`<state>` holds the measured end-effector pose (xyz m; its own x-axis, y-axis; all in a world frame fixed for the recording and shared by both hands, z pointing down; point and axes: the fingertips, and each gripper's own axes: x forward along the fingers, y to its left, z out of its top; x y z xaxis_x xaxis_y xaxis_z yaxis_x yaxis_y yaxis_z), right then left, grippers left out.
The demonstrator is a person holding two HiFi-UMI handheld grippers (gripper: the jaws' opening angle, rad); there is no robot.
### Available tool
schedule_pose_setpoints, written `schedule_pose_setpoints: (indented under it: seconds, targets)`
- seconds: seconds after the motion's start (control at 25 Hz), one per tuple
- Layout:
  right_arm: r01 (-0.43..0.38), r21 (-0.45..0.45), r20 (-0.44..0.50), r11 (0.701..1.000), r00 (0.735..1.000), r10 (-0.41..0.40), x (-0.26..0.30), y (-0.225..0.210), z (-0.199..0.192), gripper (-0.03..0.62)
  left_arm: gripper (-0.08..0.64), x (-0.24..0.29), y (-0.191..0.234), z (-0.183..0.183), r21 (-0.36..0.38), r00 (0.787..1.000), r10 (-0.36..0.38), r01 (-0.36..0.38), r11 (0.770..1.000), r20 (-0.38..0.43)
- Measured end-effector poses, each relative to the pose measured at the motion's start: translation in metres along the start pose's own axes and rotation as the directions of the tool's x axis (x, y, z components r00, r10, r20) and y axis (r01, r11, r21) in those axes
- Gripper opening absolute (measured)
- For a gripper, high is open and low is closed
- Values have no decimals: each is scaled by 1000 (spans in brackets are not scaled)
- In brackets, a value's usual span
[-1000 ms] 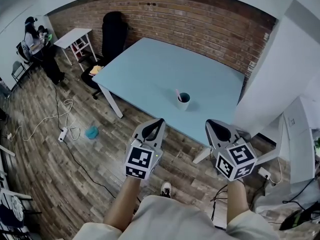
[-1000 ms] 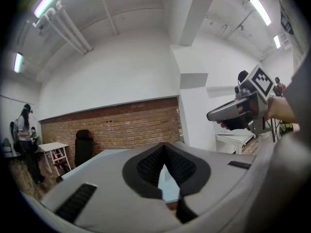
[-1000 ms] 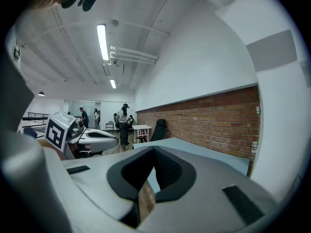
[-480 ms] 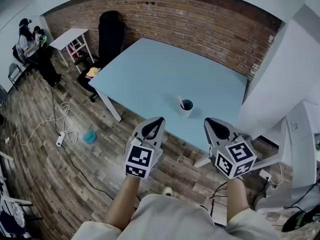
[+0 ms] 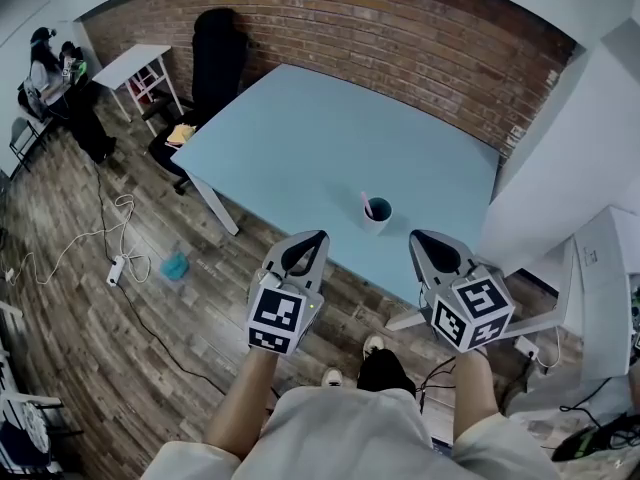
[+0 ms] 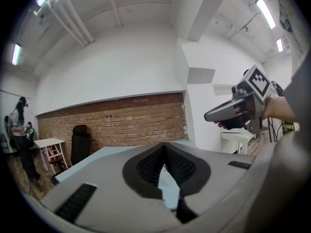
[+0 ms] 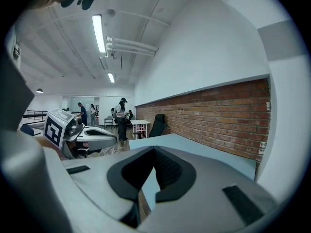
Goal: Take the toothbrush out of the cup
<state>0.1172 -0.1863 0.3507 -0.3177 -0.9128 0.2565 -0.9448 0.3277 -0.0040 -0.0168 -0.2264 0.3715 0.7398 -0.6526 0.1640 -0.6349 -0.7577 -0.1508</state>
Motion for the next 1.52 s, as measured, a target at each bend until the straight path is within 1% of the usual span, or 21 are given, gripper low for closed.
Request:
schedule_pose_setpoints:
  seconds: [0.2,0.36,0.56,0.8,0.84,1.0,1.12,1.52]
  targets:
    - [-28,-29,-35,999,999,27,25,-10,-7,8,26,15,12,-8,-12,1000,17,-17,1000,-9]
    - [-62,-16,-53,998,997,61,47,-22,-13,9,26,29,22,-12,-19,999,45,-46,999,-19]
    - [-96,-15,-80,995,992,94,76,-39,-21,9,26,53,31,-16,-20,997,63,-64,998,-37]
    - [-153,-45,-142,987,979,145,108,-49,-37,10,26,71,40,-31,-39,994,82,-85,996,-72]
    - [-159,-44,-150,986,977,151,113,-50,-40,22,26,73,42,-34,-41,993,84,-87,995,-78]
    - [-180,-48,-190,982,967,168,128,-47,-51,29,26,79,51,-42,-53,991,89,-94,994,-96]
    - [-200,-44,-217,979,958,186,138,-50,-59,48,26,85,57,-46,-63,990,99,-106,992,-105]
    - [-226,-21,-265,974,941,212,175,-62,-78,60,26,106,68,-68,-90,982,104,-119,989,-157]
